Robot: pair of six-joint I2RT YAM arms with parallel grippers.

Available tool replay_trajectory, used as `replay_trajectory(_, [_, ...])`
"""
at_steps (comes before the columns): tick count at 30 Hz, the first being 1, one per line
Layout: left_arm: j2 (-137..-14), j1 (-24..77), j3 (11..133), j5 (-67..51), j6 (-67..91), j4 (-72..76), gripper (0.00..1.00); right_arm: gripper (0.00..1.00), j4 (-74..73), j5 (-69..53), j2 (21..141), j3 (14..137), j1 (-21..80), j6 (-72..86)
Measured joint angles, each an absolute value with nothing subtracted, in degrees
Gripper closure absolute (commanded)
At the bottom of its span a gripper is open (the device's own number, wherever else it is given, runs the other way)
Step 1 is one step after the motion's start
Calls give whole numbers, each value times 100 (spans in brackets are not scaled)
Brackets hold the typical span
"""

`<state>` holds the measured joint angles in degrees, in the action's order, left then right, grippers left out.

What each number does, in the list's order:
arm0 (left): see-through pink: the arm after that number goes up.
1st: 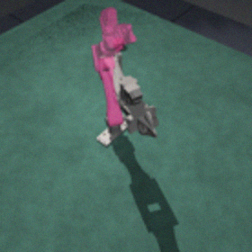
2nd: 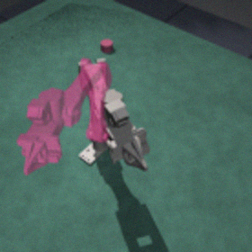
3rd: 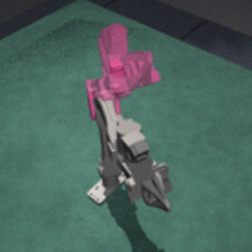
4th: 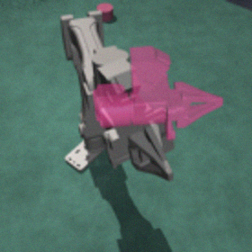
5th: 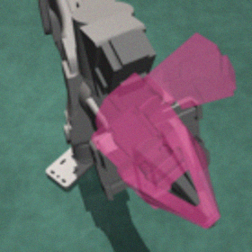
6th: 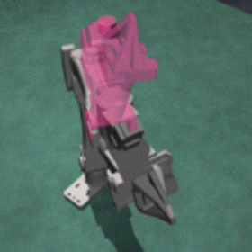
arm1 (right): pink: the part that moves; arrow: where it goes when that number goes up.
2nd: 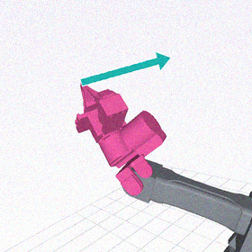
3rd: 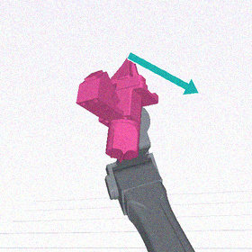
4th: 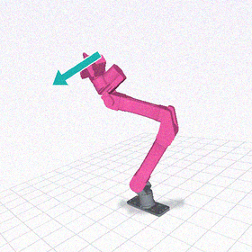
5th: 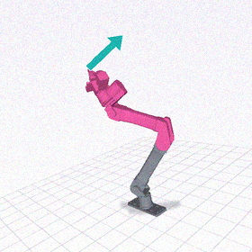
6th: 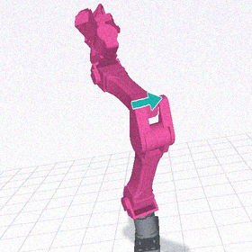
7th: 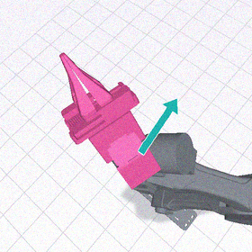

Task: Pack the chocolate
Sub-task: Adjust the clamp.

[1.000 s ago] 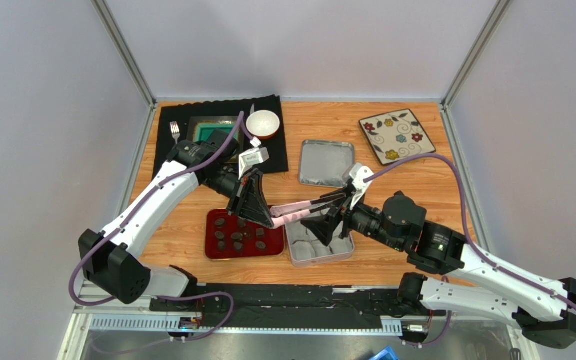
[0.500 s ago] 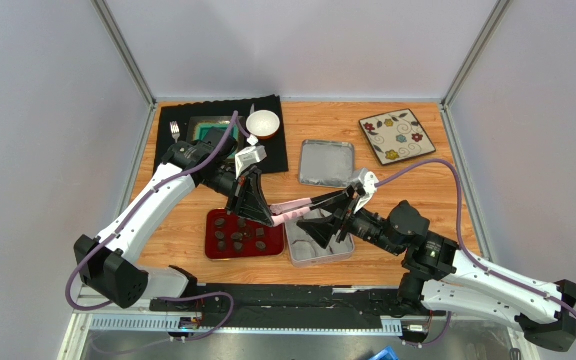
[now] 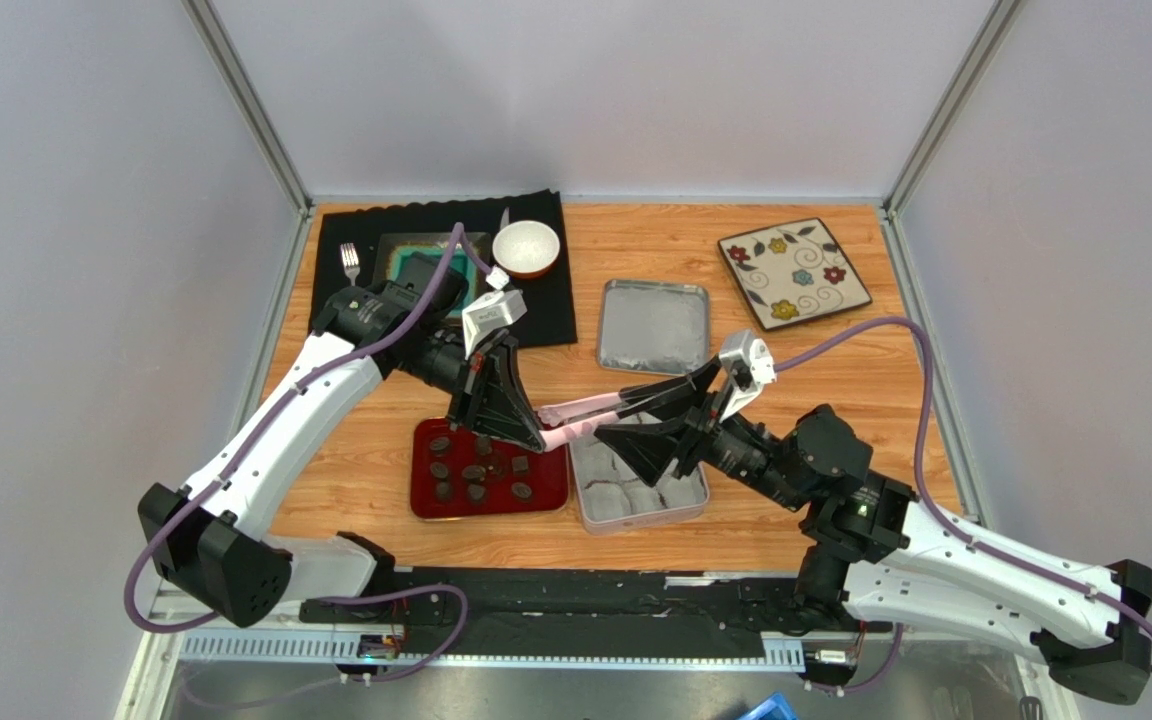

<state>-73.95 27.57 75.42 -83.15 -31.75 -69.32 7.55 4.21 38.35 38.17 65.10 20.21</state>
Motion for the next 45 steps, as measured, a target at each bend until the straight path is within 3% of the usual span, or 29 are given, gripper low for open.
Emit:
replay_trajectory(9, [-7380, 2720, 7489, -8342, -3118, -6831, 100, 43, 711, 309, 4110, 3841, 6510, 2145])
replay_trajectory(20, [-7345, 2716, 7273, -8416, -3083, -6702, 100, 48, 714, 316, 4029, 3872, 6510, 2176])
replay_trajectory(32, [-7345, 2685, 7273, -8455, -3076, -6632, 99, 64, 720, 193, 4095, 4010, 6510, 2335])
replay_trajectory(41, [-7349, 2668, 7266, -8455, -3009, -6521, 68, 72, 679, 123, 4119, 4088, 6517, 2373])
replay_trajectory(42, [-7349, 2657, 7264, -8455, -2985, -6508, 59, 73, 650, 137, 4117, 4093, 6519, 2373])
replay_trajectory(45, [-7349, 2648, 7229, -8462, -2895, -6418, 45, 73, 537, 189, 4108, 4125, 6517, 2355])
